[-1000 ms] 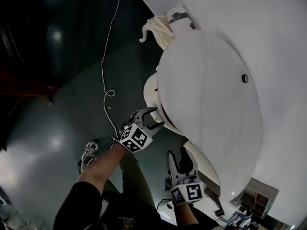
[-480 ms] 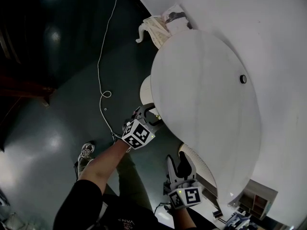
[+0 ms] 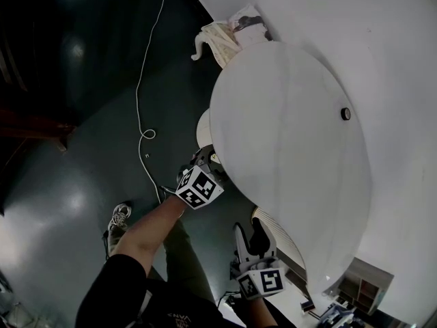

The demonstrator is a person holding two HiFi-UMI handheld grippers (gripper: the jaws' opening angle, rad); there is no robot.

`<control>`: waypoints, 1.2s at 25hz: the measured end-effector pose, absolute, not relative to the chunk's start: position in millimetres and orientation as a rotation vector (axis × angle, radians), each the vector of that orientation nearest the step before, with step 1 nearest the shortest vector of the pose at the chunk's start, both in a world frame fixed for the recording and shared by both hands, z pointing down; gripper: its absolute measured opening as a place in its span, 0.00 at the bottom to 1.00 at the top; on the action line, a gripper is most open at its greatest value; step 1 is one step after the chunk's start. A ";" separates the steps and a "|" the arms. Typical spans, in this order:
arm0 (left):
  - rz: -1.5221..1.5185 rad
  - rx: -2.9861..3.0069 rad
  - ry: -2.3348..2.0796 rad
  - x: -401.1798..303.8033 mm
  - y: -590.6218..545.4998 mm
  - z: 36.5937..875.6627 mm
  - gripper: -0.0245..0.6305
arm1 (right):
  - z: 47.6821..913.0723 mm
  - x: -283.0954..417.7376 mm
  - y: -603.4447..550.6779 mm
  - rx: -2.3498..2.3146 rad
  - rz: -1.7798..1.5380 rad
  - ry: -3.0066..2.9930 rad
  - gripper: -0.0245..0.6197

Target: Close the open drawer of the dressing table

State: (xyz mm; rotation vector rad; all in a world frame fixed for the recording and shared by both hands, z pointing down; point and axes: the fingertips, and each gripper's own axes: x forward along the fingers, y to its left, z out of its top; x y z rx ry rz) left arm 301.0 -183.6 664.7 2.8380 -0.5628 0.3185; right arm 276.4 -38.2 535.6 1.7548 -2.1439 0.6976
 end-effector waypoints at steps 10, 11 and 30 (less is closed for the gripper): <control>0.296 2.828 -0.546 303.9 -187.9 667.0 0.49 | 543.8 282.1 -42.8 1.748 0.705 -2.123 0.37; 0.300 2.829 -0.541 304.8 -188.3 666.6 0.49 | 542.8 281.2 -44.2 1.750 0.709 -2.129 0.37; 0.386 2.829 -0.566 293.6 -193.3 670.5 0.50 | 534.6 261.2 -55.4 1.831 0.730 -2.148 0.37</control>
